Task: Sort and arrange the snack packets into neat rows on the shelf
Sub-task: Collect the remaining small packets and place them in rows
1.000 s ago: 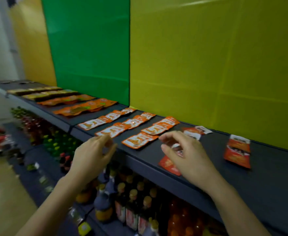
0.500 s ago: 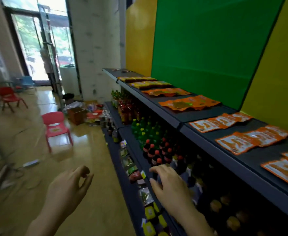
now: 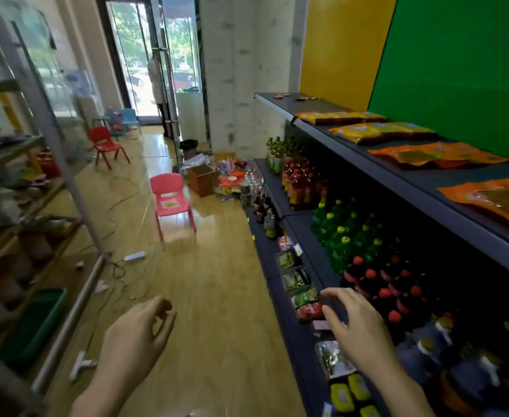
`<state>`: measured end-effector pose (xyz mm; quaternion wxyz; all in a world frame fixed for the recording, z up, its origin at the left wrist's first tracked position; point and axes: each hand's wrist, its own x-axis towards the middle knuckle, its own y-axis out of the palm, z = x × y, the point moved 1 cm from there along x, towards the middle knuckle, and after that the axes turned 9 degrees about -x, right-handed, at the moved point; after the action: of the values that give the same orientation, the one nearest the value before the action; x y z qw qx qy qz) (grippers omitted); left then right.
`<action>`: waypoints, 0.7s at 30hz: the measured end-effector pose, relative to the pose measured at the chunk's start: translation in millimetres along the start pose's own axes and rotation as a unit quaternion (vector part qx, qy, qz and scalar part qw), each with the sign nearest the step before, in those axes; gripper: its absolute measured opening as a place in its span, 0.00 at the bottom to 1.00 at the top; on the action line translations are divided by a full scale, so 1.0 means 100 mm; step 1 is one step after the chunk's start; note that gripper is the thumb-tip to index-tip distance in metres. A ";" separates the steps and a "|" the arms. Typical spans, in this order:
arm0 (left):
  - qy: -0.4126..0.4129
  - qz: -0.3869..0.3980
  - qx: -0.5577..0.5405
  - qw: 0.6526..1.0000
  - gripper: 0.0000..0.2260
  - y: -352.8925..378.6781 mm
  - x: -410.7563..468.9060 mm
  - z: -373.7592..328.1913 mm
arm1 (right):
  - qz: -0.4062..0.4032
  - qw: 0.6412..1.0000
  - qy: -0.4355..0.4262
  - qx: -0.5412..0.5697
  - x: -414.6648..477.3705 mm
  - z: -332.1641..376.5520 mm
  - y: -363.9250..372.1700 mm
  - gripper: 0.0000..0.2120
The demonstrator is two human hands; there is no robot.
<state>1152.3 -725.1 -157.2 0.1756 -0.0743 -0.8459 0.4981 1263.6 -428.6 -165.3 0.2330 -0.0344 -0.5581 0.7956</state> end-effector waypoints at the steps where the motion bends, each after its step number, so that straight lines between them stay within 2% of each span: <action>1: -0.005 0.006 -0.003 1.000 0.05 0.06 0.09 0.05 | 0.014 1.000 0.004 0.004 0.10 -0.03 0.10 0.12; 7: -0.039 0.048 0.011 0.998 0.05 0.39 0.98 0.22 | 0.054 0.998 0.017 0.023 1.07 -0.16 0.59 0.10; 11: -0.068 0.018 0.009 0.997 0.03 0.52 1.83 0.30 | 0.058 0.998 -0.009 0.023 2.04 -0.13 0.77 0.11; 17: -0.084 -0.031 0.008 0.996 0.08 0.57 2.94 0.32 | 0.043 0.998 -0.041 0.014 3.37 0.01 0.96 0.12; 21: -0.097 -0.020 0.021 0.995 0.07 0.63 3.52 0.50 | 0.063 0.996 -0.055 0.013 3.97 0.14 1.20 0.13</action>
<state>803.9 -628.9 -155.4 0.1041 -0.0051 -0.8495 0.5171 866.3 -310.9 -187.1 0.1522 -0.0224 -0.5564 0.8166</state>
